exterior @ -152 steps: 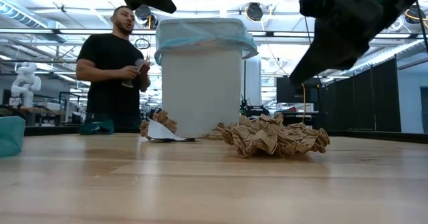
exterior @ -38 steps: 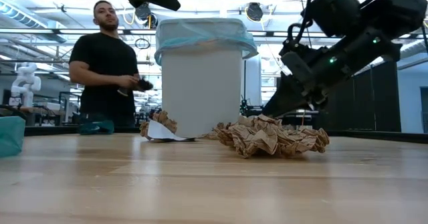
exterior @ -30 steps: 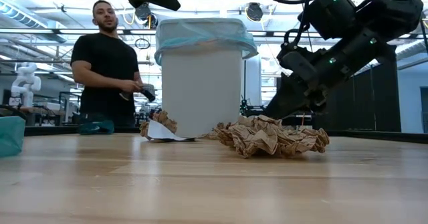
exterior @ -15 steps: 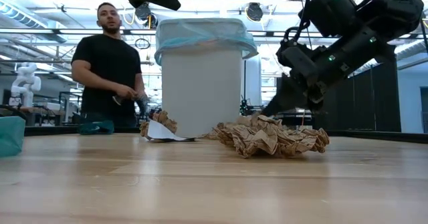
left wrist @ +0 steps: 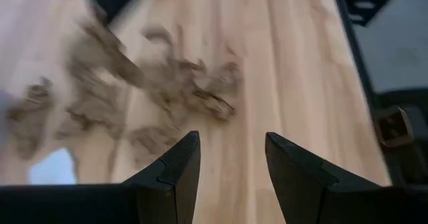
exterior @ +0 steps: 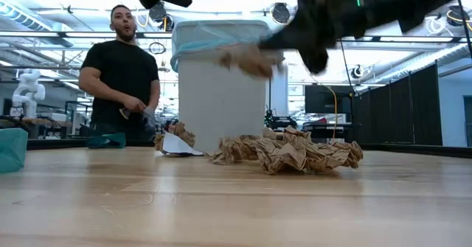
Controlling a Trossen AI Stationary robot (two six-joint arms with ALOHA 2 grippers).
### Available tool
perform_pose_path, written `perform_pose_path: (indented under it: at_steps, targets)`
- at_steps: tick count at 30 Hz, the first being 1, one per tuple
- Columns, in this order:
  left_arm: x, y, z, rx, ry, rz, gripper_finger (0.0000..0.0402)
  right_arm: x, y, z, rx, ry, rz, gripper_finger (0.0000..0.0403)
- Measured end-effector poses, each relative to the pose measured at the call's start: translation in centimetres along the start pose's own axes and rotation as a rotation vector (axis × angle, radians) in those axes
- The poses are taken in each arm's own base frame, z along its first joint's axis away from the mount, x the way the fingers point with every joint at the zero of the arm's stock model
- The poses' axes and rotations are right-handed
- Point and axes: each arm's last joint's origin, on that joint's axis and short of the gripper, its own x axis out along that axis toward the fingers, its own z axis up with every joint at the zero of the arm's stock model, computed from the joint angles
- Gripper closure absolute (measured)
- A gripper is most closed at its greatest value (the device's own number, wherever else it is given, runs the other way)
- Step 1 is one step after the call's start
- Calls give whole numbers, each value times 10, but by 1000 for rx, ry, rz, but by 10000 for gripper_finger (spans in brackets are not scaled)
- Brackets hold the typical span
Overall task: Place trash/remove bag and relplace
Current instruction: Put the brown paper into the blue trash bag inside the white trash bin
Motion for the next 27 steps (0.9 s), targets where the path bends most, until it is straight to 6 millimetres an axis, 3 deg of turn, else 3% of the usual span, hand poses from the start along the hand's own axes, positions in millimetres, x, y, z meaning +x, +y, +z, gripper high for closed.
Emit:
perform_pose_path:
  at_steps: [7, 13, 17, 21, 24, 27]
  targets:
    - [-7, -15, -21, 19, 139, 28, 237, -9, 17, 80, -203, 73, -80, 403]
    - [-11, -29, -22, 55, 61, 49, 237, -13, 2, 152, -298, 15, -118, 403]
    - [-11, -32, -20, 82, 23, 59, 237, -27, -20, 202, -316, -80, -133, 403]
    - [-8, -33, -19, 112, -2, 83, 237, -37, -53, 235, -296, -141, -190, 403]
    - [-2, -34, -19, 128, 0, 99, 237, -30, -82, 244, -245, -143, -191, 403]
    - [6, -35, -21, 135, 15, 107, 237, -8, -113, 239, -189, -87, -184, 403]
